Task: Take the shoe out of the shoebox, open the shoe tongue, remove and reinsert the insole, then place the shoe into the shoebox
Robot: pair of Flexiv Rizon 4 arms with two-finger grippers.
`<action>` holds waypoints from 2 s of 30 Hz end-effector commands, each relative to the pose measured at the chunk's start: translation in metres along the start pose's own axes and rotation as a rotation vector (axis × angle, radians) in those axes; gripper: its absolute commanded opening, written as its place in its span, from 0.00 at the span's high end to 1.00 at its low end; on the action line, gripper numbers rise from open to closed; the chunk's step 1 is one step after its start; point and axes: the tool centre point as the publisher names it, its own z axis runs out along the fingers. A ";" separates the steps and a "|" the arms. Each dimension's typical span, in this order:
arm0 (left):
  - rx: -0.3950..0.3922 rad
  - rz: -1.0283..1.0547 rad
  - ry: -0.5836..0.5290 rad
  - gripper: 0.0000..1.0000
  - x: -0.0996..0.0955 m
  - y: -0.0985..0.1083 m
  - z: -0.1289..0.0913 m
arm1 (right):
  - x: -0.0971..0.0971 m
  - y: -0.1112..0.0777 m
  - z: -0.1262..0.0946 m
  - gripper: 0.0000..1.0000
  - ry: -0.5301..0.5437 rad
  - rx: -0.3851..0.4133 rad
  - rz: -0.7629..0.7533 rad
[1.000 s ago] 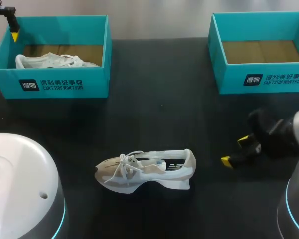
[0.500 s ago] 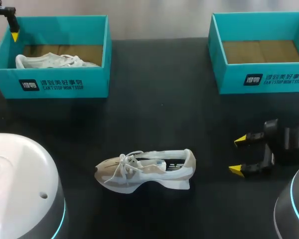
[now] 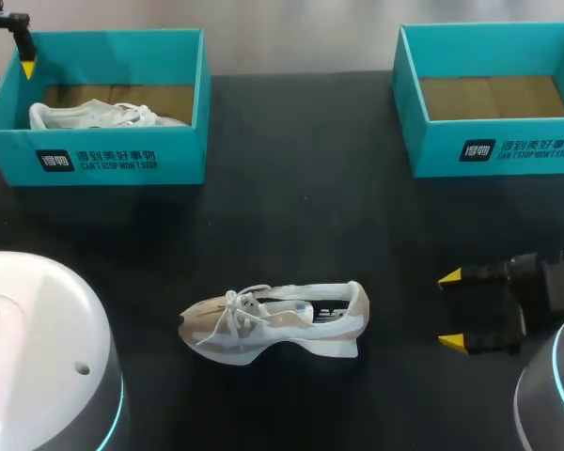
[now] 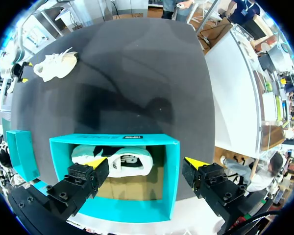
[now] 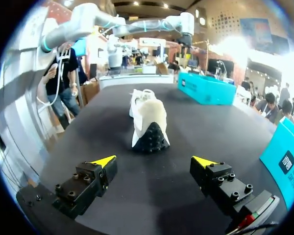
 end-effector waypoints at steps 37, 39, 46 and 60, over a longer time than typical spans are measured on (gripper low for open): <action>-0.003 0.000 0.002 0.00 0.000 -0.002 0.000 | 0.000 0.005 0.074 0.00 0.072 -0.161 0.000; -0.003 0.000 0.002 0.00 0.000 -0.002 0.000 | 0.001 0.010 0.081 0.00 0.103 -0.155 -0.009; -0.003 0.000 0.002 0.00 0.000 -0.002 0.000 | 0.007 0.018 0.117 0.00 0.145 -0.134 0.045; -0.003 0.000 0.002 0.00 0.000 -0.002 0.000 | 0.009 0.022 0.134 0.00 0.119 -0.160 0.038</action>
